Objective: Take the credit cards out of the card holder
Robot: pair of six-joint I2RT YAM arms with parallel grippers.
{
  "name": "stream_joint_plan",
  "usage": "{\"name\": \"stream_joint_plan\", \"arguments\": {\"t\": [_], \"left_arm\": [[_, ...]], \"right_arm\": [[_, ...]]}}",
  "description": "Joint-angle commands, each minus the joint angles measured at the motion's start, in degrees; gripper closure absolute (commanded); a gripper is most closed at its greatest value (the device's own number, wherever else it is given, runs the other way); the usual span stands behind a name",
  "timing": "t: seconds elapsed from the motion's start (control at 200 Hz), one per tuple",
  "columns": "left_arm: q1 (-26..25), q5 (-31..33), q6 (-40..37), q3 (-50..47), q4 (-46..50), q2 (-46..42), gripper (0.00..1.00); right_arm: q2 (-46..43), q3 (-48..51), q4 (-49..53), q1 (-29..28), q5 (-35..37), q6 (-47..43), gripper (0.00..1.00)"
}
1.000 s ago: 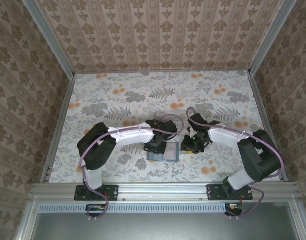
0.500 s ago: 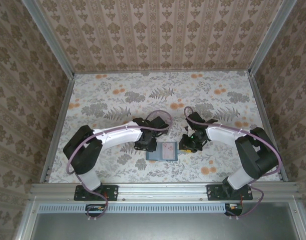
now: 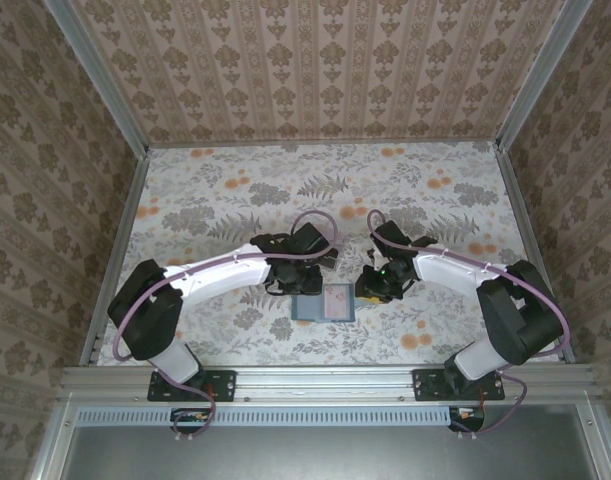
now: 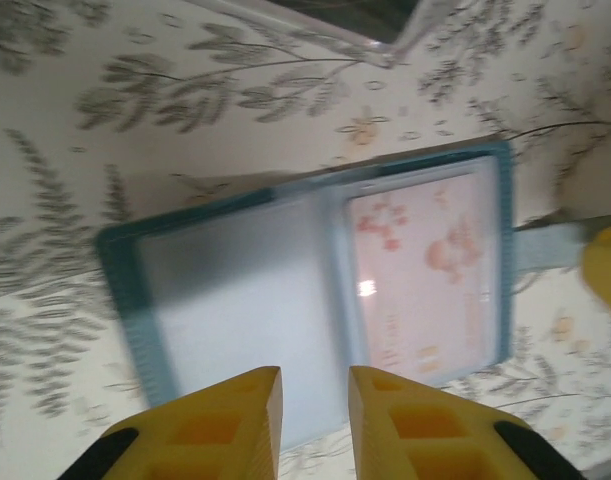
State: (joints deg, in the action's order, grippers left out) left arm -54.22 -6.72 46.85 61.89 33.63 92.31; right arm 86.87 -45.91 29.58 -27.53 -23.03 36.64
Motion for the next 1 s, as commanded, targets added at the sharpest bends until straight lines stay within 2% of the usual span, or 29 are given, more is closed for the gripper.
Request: {"name": "stream_joint_plan", "arguments": {"t": [0.0, 0.205, 0.535, 0.775, 0.995], "left_arm": [[0.5, -7.3, 3.8, -2.3, -9.0, 2.1, 0.77], [1.7, -10.6, 5.9, -6.2, -16.8, 3.4, 0.78], [4.2, -16.6, 10.8, -12.7, -29.4, 5.0, 0.85], [4.3, -17.1, 10.9, -13.3, -29.8, 6.0, 0.87], [4.3, -15.1, 8.3, -12.2, -24.3, 6.4, 0.87]], "right_arm": [[-1.4, -1.0, -1.7, -0.9, -2.5, 1.7, 0.72], [-0.5, 0.3, -8.3, -2.4, -7.0, 5.8, 0.73], [2.7, -0.2, -9.1, -3.4, -6.3, 6.3, 0.75], [3.5, -0.5, -8.7, -3.8, -6.1, 6.2, 0.75], [4.5, -1.0, -9.6, -4.8, -6.2, 6.8, 0.74]]}}
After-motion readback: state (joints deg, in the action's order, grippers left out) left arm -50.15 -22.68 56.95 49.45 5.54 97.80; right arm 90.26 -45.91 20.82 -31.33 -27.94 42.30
